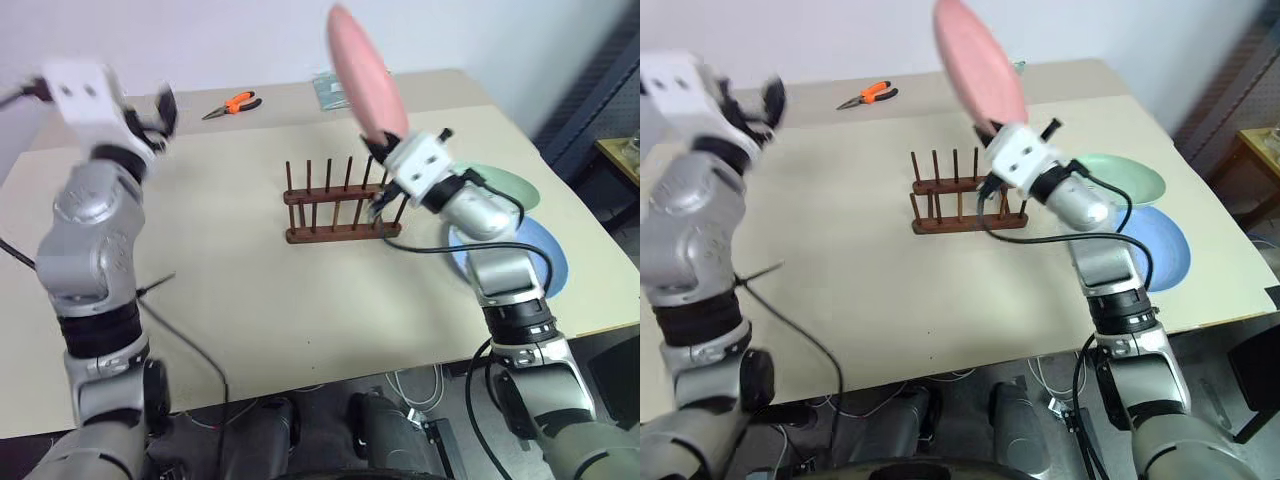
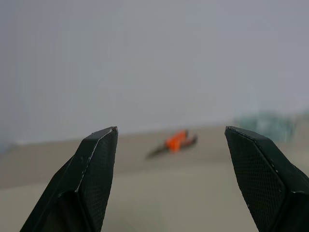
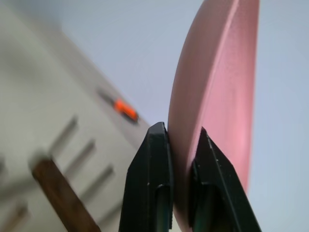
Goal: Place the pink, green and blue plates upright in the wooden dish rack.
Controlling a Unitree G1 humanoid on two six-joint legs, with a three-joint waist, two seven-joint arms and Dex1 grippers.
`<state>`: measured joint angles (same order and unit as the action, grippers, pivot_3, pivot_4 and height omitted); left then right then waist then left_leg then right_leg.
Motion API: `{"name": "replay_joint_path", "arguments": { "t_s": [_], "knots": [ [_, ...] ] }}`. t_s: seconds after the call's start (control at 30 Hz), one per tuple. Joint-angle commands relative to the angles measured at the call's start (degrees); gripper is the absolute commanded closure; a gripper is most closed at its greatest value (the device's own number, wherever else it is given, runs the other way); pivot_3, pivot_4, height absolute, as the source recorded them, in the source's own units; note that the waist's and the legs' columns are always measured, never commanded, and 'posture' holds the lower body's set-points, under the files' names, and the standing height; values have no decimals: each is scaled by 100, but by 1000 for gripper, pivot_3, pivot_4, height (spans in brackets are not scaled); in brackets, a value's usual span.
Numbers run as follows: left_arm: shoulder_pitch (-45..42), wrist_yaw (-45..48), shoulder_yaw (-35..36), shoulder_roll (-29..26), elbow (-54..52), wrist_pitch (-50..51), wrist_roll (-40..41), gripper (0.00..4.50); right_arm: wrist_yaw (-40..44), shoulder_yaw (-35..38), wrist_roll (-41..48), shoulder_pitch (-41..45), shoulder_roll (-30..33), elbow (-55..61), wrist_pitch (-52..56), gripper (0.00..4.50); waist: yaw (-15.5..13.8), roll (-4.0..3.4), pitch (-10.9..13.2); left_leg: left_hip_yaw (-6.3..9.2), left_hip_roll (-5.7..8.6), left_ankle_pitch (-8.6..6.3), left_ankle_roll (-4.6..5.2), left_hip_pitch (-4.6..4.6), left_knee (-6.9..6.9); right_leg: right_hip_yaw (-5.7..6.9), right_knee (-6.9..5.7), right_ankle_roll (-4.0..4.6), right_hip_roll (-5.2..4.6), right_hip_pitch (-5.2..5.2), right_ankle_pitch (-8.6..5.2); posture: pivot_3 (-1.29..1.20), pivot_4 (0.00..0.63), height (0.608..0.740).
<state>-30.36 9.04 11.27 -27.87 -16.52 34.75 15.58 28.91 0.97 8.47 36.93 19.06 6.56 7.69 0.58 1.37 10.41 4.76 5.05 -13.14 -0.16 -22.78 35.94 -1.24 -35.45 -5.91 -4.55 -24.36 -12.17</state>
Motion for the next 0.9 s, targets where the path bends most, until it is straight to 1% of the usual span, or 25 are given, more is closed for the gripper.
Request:
{"name": "replay_joint_path", "arguments": {
  "t_s": [0.03, 0.1, 0.17, 0.23, 0.43, 0.7, 0.77, 0.8, 0.9],
  "knots": [
    [251, 761, -372, -77, -360, -731, 18, 899, -147, 611, 1365, -21, -147, 920, 1143, 4500, -30, -1, 2, 3, 1, -2, 3, -7, 7, 0, 0, 1, -5, -1, 0, 0, 150, 740],
    [744, 1360, -641, 53, -748, -790, 481, 899, -453, 831, 2023, -364, -353, 1380, 1771, 4500, -29, -3, -2, 11, -1, -2, 2, -26, 17, 8, 11, 11, -10, -12, 6, 0, 150, 740],
    [1119, 1805, -941, 124, -1079, -742, 789, 899, -754, 945, 2402, -663, -498, 1686, 2215, 4500, -15, -15, -10, 10, -4, -6, 6, -26, 7, 9, 17, 12, -16, -12, 7, 0, 150, 740],
    [1282, 2000, -1159, 136, -1234, -680, 848, 899, -857, 929, 2374, -870, -473, 1762, 2305, 4500, 2, -26, -3, 5, -3, -6, 8, -33, 4, 5, 18, 12, -18, -22, 7, 0, 150, 740],
    [1354, 2109, -1342, 173, -1283, -590, 840, 899, -917, 1011, 2559, -1214, -326, 1744, 2581, 4500, 18, -39, 3, 0, -12, -2, 6, -40, 11, 6, 11, 17, -1, -35, 8, 0, 150, 740],
    [1411, 2275, -1417, 144, -1359, -500, 894, 899, -955, 1085, 2631, -1204, -267, 1339, 2767, 4500, 11, -38, 3, -4, -10, -1, 8, -41, 16, 7, 12, 15, 0, -33, 9, 0, 150, 740],
    [1421, 2294, -1457, 145, -1380, -482, 883, 845, -964, 1081, 2537, -1122, -208, 1155, 2733, 3667, 10, -39, 3, -4, -10, -1, 8, -41, 16, 7, 12, 15, 0, -32, 9, 0, 150, 740],
    [1429, 2299, -1478, 146, -1387, -481, 870, 845, -945, 1045, 2444, -1088, -147, 1112, 2676, 3421, 8, -39, 3, -5, -10, -1, 8, -41, 17, 7, 13, 15, 0, -32, 9, 0, 150, 740],
    [1472, 2305, -1517, 145, -1405, -471, 857, 845, -859, 944, 2126, -1015, 42, 1050, 2375, 1918, 7, -40, 3, -5, -9, -1, 8, -41, 16, 7, 13, 15, 1, -32, 9, 0, 150, 740]
  ]
}}
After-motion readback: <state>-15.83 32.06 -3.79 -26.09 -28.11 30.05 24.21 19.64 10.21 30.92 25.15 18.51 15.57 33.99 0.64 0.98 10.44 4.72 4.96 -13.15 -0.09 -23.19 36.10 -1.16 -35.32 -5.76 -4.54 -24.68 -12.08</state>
